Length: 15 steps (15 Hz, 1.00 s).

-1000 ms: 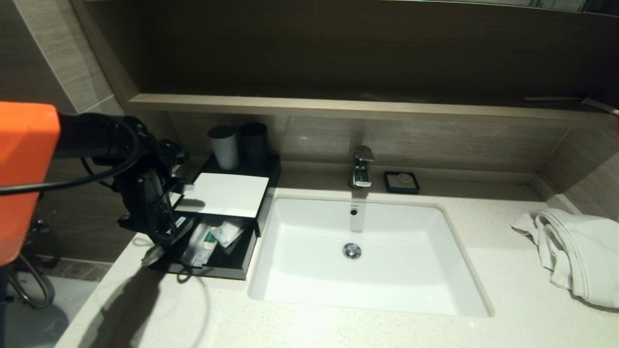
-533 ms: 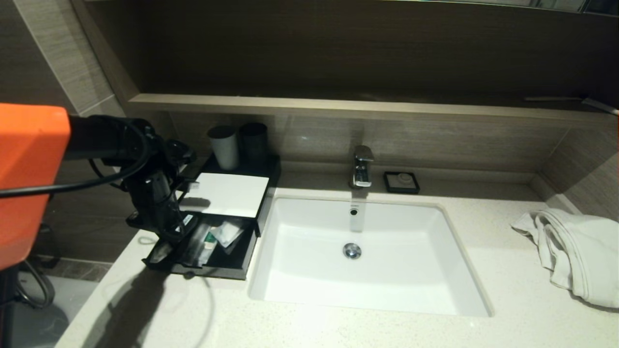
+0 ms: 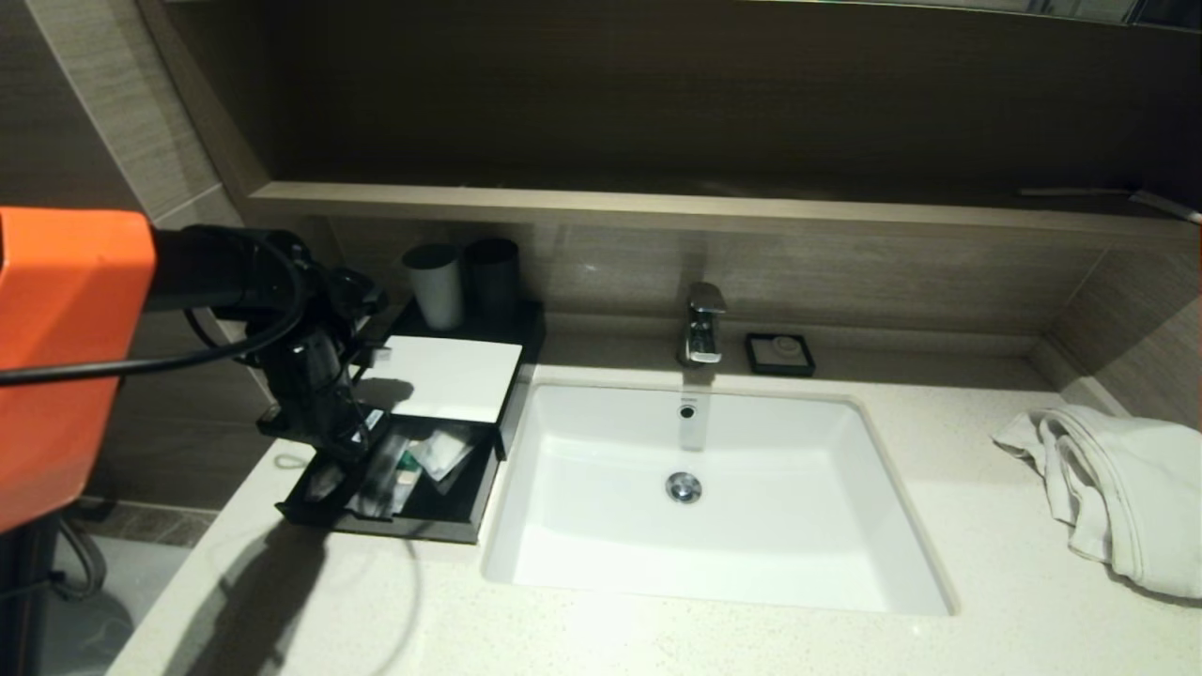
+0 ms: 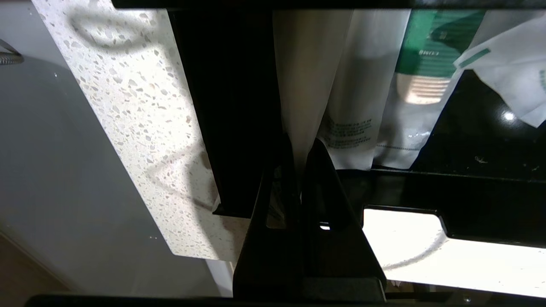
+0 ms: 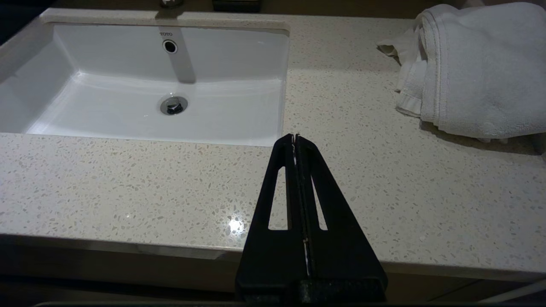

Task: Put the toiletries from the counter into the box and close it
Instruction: Place the bathroom toiletry into the drawer

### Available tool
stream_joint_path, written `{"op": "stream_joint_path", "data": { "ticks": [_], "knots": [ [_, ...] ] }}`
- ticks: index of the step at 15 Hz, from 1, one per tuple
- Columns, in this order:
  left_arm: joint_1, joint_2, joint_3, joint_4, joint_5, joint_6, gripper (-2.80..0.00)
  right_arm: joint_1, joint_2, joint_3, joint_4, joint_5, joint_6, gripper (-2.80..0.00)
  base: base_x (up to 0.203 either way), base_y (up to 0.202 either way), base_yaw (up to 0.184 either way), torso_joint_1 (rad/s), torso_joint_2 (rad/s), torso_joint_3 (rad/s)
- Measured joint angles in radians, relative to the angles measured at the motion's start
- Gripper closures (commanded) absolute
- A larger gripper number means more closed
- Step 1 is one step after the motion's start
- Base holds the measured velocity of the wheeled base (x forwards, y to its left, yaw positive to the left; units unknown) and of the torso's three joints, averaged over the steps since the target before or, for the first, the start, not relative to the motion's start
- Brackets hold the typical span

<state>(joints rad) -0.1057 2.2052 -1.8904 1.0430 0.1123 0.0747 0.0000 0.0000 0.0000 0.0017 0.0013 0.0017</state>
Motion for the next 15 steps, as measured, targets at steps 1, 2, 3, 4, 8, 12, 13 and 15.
{"op": "stream_joint_path", "data": {
  "ticks": [1,2,3,4,8,12,13,15],
  "knots": [
    [0.0,0.004,-0.005,-0.003,0.0,-0.002,0.0,0.0,0.0,0.0,0.0,0.0,0.0,0.0,0.0,0.0,0.0,0.0,0.0,0.0],
    [0.0,0.007,-0.007,-0.012,0.0,-0.006,0.0,0.0,0.0,0.0,0.0,0.0,0.0,0.0,0.0,0.0,0.0,0.0,0.0,0.0],
    [0.0,0.01,-0.009,-0.022,0.0,-0.009,0.0,0.0,0.0,0.0,0.0,0.0,0.0,0.0,0.0,0.0,0.0,0.0,0.0,0.0],
    [0.0,0.013,-0.009,-0.026,0.0,-0.011,0.0,0.0,0.0,0.0,0.0,0.0,0.0,0.0,0.0,0.0,0.0,0.0,0.0,0.0],
    [0.0,0.022,-0.01,-0.048,-0.001,-0.016,0.0,0.0,0.0,0.0,0.0,0.001,0.0,0.0,0.0,0.0,0.0,0.0,0.0,0.0],
    [0.0,0.021,-0.008,-0.076,-0.007,-0.028,-2.8,0.0,0.0,0.0,0.0,0.0,0.0,0.0,0.0,0.0,0.0,0.0,0.0,0.0],
    [0.0,0.019,-0.007,-0.077,-0.007,-0.03,-2.8,0.0,0.0,0.0,0.0,-0.001,0.0,0.0,0.0,0.0,0.0,0.0,0.0,0.0],
    [0.0,0.015,-0.007,-0.077,-0.016,-0.032,-2.8,0.0,0.0,0.0,0.0,0.0,0.0,0.0,0.0,0.0,0.0,0.0,0.0,0.0]
  ]
}}
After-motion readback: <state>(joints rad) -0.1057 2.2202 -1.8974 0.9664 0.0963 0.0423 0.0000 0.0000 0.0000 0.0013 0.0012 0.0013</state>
